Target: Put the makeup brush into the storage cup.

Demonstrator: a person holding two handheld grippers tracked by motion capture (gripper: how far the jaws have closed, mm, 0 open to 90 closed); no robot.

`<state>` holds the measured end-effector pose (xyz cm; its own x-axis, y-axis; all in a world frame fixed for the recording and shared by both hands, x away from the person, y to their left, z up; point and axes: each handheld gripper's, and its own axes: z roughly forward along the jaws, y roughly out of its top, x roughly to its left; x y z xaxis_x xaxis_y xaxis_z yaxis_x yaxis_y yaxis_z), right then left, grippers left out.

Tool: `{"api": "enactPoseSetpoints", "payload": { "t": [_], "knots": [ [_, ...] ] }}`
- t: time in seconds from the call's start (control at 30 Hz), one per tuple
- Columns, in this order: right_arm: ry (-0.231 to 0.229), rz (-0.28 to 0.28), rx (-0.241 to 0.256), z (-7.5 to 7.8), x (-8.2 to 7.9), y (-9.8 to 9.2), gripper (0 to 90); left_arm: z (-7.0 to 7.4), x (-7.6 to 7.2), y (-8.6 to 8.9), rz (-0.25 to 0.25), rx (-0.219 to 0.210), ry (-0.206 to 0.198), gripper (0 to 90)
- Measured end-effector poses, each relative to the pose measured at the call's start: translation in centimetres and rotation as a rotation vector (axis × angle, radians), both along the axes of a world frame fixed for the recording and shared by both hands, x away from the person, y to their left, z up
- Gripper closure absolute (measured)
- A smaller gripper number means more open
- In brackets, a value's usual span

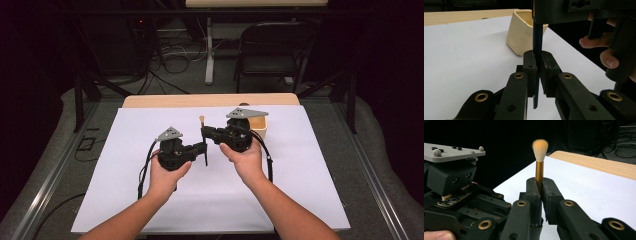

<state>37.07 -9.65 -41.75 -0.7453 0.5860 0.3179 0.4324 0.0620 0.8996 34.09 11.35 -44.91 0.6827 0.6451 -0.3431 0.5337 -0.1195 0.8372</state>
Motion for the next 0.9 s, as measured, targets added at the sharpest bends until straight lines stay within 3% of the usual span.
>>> {"api": "enactPoseSetpoints", "payload": {
  "t": [0.17,0.43,0.9],
  "knots": [
    [0.006,0.006,0.002,0.03,0.01,-0.12,81.1,0.0,-0.02,0.06,-0.004,0.008,-0.002,83.7],
    [0.009,0.002,0.011,0.19,0.04,-0.61,76.8,-0.04,-0.13,0.17,-0.001,0.055,-0.024,83.7],
    [0.007,0.015,-0.025,0.2,-0.05,-0.42,76.8,-0.1,-0.26,0.15,-0.004,0.12,-0.053,83.8]
  ]
}}
